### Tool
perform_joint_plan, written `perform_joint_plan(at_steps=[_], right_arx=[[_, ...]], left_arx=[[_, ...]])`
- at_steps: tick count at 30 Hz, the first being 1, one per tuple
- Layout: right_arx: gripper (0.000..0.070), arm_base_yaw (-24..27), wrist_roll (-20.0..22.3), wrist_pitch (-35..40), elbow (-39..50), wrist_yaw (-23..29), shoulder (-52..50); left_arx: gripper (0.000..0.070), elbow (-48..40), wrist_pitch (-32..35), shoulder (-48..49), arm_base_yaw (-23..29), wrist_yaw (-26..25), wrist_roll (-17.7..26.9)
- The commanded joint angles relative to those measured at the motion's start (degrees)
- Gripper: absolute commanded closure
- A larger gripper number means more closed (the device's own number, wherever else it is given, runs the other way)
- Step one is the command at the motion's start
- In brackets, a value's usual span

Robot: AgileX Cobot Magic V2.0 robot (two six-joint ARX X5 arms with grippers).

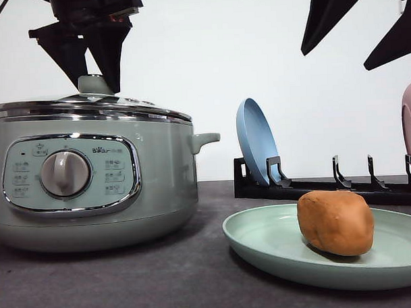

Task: Transfer potato from steamer to green plate

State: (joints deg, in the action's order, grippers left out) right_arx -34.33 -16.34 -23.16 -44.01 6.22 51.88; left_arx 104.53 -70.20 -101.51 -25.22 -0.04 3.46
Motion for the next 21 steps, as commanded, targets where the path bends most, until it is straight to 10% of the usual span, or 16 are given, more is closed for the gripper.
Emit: perform_joint_plan(at_steps=[1, 15, 21], right_arx=[[0.0115, -0.3, 0.4, 0.4, -0.9, 0.3, 0.4], [0.0115, -0.3, 0.7, 0.4, -0.9, 0.2, 0.4], [0.0115, -0.3, 0.7, 0.4, -0.9, -0.2, 0.4]], left_arx=[[0.0691, 1.7, 2.3, -1.7, -1.3, -0.1, 0.4], [0.0656, 1.7, -0.8, -1.7, -1.5, 1.4, 0.3], [0.0282, 1.7, -1.2, -1.7, -1.5, 1.4, -0.1]])
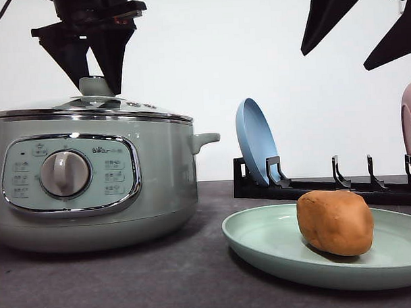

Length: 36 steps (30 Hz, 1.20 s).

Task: Transfer potato from steamer to green plate

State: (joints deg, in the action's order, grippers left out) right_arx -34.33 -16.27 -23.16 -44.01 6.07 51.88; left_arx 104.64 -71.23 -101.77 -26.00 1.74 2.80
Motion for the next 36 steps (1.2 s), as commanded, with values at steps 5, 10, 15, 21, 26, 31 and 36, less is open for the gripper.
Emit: perform_joint_plan(at_steps=[5, 10, 15, 21, 26, 31, 36], right_arx=[[0.0115, -0.3, 0.7, 0.3, -0.9, -0.2, 0.4], [0.0115, -0.3, 0.7, 0.3, -0.9, -0.4, 0.4], [0.0115, -0.3, 0.7, 0.3, -0.9, -2.0, 0.4], [0.0115, -0.3, 0.7, -0.2, -0.9, -6.0, 0.4], [0.0115, -0.3, 0.8, -3.3, -0.9, -11.6, 0.4], [0.0115, -0.3, 0.9, -6.7, -0.9, -17.8, 0.4], [0.0116, -0.3, 0.9, -9.0, -0.9, -23.5, 0.4]], left_arx=[[0.0218, 1.6, -0.7, -1.0, -0.7, -0.4, 0.4], [0.0218, 1.7, 0.0, 1.7, -0.7, -0.4, 0.4], [0.0222, 1.7, 0.9, 6.6, -0.7, -0.4, 0.1], [0.0227, 1.7, 0.0, 13.2, -0.8, -1.0, 0.1], [0.0231, 1.7, -1.3, 18.7, -0.8, -6.9, -0.1], [0.0231, 1.7, -2.1, 22.8, -0.8, -14.6, -0.1], [0.0234, 1.7, -3.9, 25.0, -0.8, -20.1, -0.1]])
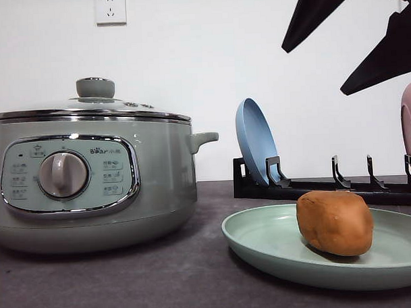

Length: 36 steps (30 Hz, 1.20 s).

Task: Transfer potato from steamer to green plate

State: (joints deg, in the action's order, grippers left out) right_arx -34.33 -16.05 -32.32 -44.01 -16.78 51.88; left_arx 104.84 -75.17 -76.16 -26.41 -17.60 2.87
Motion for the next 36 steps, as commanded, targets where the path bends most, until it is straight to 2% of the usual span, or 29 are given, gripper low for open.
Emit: perform_joint_plan(at_steps=[1, 3, 6, 7, 8, 9, 10, 11, 36], right_arx=[[0.0116, -0.3, 0.6, -0.1, -0.9, -1.6, 0.4], [0.0116, -0.3, 0.6, -0.2, -0.9, -2.8, 0.4], [0.0125, -0.4, 0.6, -0.4, -0.9, -2.8, 0.4], [0.0202, -0.4, 0.6, -0.6, -0.9, -2.8, 0.4], [0.0318, -0.4, 0.6, -0.8, -0.9, -2.8, 0.4], [0.0466, -0.4, 0.6, -1.0, -0.9, -2.8, 0.4], [0.0629, -0.4, 0.6, -1.1, -0.9, -2.7, 0.4], [0.0697, -0.4, 0.7, -1.1, -0.9, -2.7, 0.4], [0.0696, -0.4, 0.6, -0.2, -0.9, -2.7, 0.4]], left_arx=[[0.0241, 1.5, -0.6, -0.4, -0.3, -1.5, -0.1], [0.0292, 1.5, -1.7, -0.2, -0.4, -2.2, -0.1], [0.0438, 1.5, -3.4, -0.3, -0.4, -2.2, -0.1], [0.0509, 1.5, -3.6, -0.3, -0.4, -2.2, -0.1], [0.0590, 1.5, -3.7, -0.3, -0.4, -2.2, -0.1], [0.0677, 1.5, -3.6, -0.3, -0.4, -2.2, -0.1], [0.0692, 1.5, -3.6, -0.3, -0.4, -2.2, -0.1], [0.0699, 1.5, -3.7, -0.3, -0.4, -2.2, -0.1], [0.0699, 1.5, -2.9, -0.3, -0.4, -2.2, -0.1]])
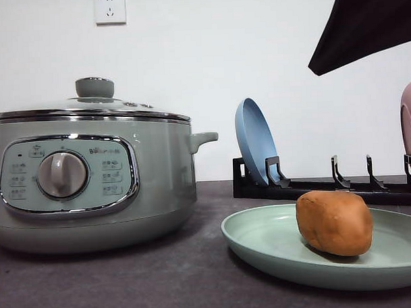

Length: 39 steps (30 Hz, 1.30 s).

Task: Transfer potato from steamer to green plate

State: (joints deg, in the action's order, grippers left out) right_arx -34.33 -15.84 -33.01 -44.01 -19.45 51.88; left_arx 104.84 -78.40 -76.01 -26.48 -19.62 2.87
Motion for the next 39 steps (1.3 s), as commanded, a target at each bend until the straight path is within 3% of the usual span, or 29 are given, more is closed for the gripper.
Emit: perform_joint_plan(at_steps=[1, 6, 12, 17, 25, 29, 39], right_arx=[[0.0696, -0.4, 0.4, 0.6, -0.9, 0.0, 0.4], [0.0697, -0.4, 0.4, 0.6, -0.9, 0.0, 0.4], [0.0696, -0.4, 0.4, 0.6, -0.9, 0.0, 0.4], [0.0696, -0.4, 0.4, 0.6, -0.9, 0.0, 0.4], [0.0697, -0.4, 0.4, 0.7, -0.9, 0.0, 0.4], [0.0696, -0.4, 0.4, 0.8, -0.9, 0.0, 0.4], [0.0696, -0.4, 0.4, 0.8, -0.9, 0.0, 0.4]], left_arx=[[0.0699, 1.5, 0.5, -0.2, -0.2, 0.0, 0.4], [0.0699, 1.4, 5.7, 3.4, 2.9, 1.8, 5.8], [0.0699, -4.0, 25.8, 14.0, 11.8, 1.8, 6.7], [0.0699, -18.2, 42.5, 25.9, 21.1, 2.7, 7.4], [0.0699, -47.1, 62.9, 44.7, 29.6, 12.5, 7.4], [0.0699, -60.4, 67.9, 52.1, 31.1, 15.6, 7.3], [0.0699, -82.8, 67.9, 64.7, 32.2, 16.4, 6.6]])
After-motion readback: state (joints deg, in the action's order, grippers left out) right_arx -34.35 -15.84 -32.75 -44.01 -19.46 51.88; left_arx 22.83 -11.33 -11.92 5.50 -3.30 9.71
